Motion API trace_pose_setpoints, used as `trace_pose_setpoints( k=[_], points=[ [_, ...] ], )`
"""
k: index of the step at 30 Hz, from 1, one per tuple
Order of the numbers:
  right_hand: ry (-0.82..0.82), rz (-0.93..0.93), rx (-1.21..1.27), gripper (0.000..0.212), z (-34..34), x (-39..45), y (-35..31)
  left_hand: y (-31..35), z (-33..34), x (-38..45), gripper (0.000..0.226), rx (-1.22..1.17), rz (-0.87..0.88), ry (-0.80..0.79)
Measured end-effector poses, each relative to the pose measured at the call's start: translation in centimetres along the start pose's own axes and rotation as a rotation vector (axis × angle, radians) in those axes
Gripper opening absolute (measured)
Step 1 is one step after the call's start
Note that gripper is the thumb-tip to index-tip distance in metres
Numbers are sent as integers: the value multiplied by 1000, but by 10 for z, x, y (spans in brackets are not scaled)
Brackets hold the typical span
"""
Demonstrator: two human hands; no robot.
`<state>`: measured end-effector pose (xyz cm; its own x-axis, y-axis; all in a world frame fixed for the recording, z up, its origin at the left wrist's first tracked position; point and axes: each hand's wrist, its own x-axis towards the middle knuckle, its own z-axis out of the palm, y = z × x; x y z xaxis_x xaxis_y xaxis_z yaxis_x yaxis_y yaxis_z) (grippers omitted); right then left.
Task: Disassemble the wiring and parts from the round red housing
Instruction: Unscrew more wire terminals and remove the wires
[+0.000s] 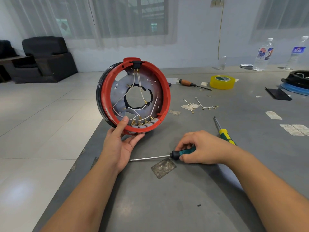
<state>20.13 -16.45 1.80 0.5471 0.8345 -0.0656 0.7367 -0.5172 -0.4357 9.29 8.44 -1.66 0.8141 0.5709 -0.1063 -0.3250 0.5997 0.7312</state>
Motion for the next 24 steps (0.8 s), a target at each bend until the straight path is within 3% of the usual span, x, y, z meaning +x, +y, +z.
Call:
trace_pose_setpoints(
  k=[5, 10, 13, 24],
  points=[
    [60, 0, 51, 25, -1, 0, -1, 1, 2, -2, 72, 16, -6, -10],
    [383, -133, 195, 19, -1, 24, -29, 0, 2, -2, 69, 39, -5, -34],
    [480, -204, 217, 22, 1, 50, -53, 0, -1, 0, 69, 54, -3, -50],
    [528, -185, 234, 24, 30, 100, -83, 2, 3, -6, 62, 87, 18, -117]
  ],
)
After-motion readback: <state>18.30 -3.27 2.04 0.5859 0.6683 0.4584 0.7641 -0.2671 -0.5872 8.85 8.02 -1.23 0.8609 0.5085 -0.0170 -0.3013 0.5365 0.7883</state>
